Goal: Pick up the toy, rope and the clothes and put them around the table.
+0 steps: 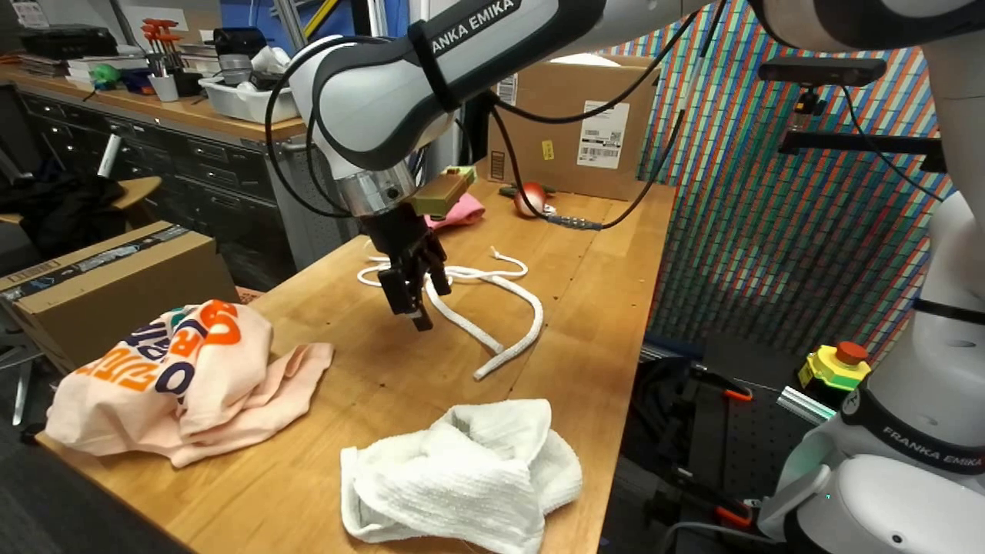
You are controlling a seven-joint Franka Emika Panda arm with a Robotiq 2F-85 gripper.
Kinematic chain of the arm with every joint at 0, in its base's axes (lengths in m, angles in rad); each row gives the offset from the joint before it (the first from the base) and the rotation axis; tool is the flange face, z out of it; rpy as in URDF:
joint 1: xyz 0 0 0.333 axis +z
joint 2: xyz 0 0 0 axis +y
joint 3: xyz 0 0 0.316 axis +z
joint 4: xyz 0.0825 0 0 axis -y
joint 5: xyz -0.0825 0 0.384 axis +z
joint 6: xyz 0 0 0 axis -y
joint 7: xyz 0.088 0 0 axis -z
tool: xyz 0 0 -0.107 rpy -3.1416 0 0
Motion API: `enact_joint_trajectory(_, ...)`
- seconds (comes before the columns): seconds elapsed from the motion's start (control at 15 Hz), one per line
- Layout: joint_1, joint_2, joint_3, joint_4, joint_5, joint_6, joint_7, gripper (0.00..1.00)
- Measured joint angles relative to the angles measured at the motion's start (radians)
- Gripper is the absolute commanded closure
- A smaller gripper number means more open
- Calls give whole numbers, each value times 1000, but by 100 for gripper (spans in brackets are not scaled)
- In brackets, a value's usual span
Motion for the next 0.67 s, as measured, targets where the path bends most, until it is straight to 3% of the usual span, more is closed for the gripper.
enact_joint_trajectory(0.67, -56, -99, -19, -179, 0, 135, 82, 0)
